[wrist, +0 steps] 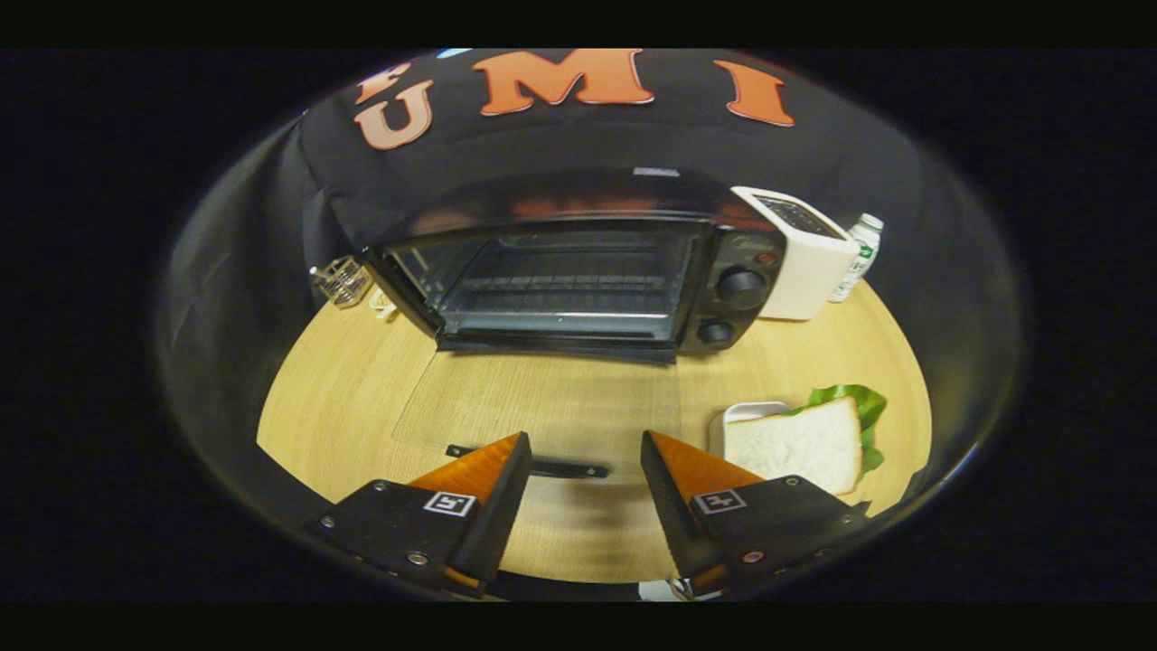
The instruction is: Open the toaster oven, put the food inside, and close the toaster oven door.
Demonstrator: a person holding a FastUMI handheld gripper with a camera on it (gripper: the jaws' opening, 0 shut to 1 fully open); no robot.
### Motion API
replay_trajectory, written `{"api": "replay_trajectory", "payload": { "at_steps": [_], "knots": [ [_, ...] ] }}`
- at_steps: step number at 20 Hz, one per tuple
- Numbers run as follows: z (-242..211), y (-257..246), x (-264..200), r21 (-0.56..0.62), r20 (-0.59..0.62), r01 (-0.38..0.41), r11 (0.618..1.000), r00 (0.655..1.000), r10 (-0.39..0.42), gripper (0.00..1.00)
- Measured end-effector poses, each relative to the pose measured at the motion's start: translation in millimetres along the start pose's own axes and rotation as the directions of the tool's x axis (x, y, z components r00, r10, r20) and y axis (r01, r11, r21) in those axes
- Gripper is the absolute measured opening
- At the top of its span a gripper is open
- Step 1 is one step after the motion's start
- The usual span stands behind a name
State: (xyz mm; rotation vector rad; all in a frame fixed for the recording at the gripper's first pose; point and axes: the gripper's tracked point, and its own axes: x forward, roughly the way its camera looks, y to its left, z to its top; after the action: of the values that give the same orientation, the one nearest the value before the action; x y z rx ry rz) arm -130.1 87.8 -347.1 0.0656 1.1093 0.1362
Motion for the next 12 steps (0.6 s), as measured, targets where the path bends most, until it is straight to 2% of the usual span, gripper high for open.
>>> {"api": "replay_trajectory", "payload": {
  "at_steps": [6,9,12],
  "knots": [
    [26,-90,-31,0.065,0.063,0.129,0.989,0.989,-0.133,0.73],
    [25,-137,-38,0.081,0.060,0.202,0.976,0.976,-0.207,0.72],
    [16,-157,-39,0.102,0.031,0.214,0.971,0.975,-0.218,0.73]
  ]
}}
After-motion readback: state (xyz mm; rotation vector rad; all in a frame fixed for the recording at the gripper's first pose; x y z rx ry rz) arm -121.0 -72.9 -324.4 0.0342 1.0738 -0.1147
